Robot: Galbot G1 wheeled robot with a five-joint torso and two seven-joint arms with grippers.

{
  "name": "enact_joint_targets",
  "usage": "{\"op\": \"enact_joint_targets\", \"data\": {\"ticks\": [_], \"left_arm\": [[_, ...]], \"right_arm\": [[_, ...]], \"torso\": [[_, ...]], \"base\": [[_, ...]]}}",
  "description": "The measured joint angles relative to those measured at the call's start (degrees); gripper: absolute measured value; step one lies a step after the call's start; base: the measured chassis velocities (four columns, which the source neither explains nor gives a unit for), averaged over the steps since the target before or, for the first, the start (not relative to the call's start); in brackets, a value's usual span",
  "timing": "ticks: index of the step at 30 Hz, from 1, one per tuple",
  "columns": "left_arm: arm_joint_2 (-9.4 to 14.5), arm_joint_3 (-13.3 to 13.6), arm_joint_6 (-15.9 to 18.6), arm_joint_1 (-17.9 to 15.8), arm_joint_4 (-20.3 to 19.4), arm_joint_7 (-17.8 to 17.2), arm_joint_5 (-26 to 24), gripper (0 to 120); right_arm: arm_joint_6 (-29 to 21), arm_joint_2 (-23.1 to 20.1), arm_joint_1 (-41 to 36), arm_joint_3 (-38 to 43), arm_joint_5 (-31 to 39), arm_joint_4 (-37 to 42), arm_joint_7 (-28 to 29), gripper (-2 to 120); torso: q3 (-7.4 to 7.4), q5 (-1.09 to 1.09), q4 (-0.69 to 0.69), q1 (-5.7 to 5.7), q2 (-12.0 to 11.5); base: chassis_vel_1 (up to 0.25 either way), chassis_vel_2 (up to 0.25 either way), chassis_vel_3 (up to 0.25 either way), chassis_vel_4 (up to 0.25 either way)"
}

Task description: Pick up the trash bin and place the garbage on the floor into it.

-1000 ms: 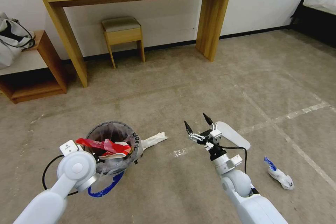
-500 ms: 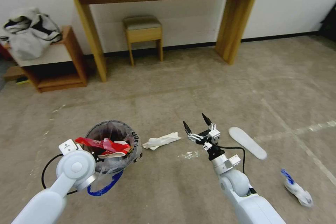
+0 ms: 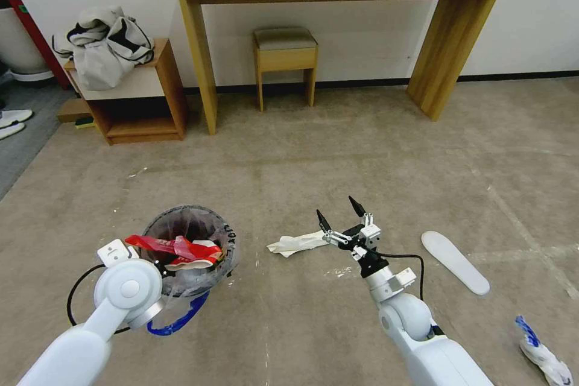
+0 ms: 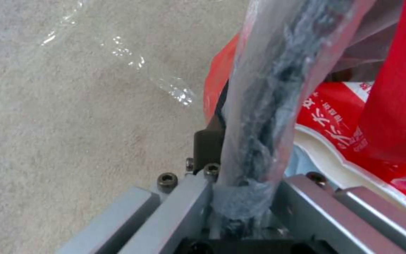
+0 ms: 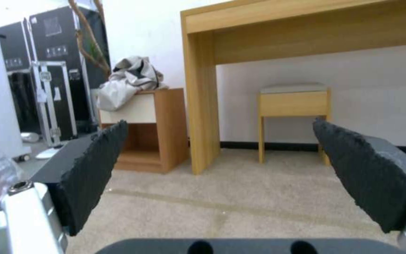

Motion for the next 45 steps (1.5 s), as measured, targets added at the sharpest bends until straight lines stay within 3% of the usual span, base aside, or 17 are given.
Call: {"op": "enact_joint_targets", "data": {"ticks": [19, 45], "left_arm": [[-0.01, 0.14, -0.01, 0.28, -0.21, -0.47, -0.05, 0], [0.37, 0.18, 0.11, 0.22, -0.41, -0.45, -0.23, 0]], "right_arm": [[-0.51, 0.33, -1.18, 1.13, -0.52, 0.41, -0.65, 100], [-0.48, 1.22, -0.96, 0.77, -0.62, -0.09, -0.78, 100]], "torso": [[0.0, 0.0, 0.02, 0.0, 0.02], [0.0, 0.0, 0.02, 0.0, 0.01]], "base": [[-0.004, 0.006, 0.004, -0.004], [-0.07, 0.068, 0.068, -0.07]]}}
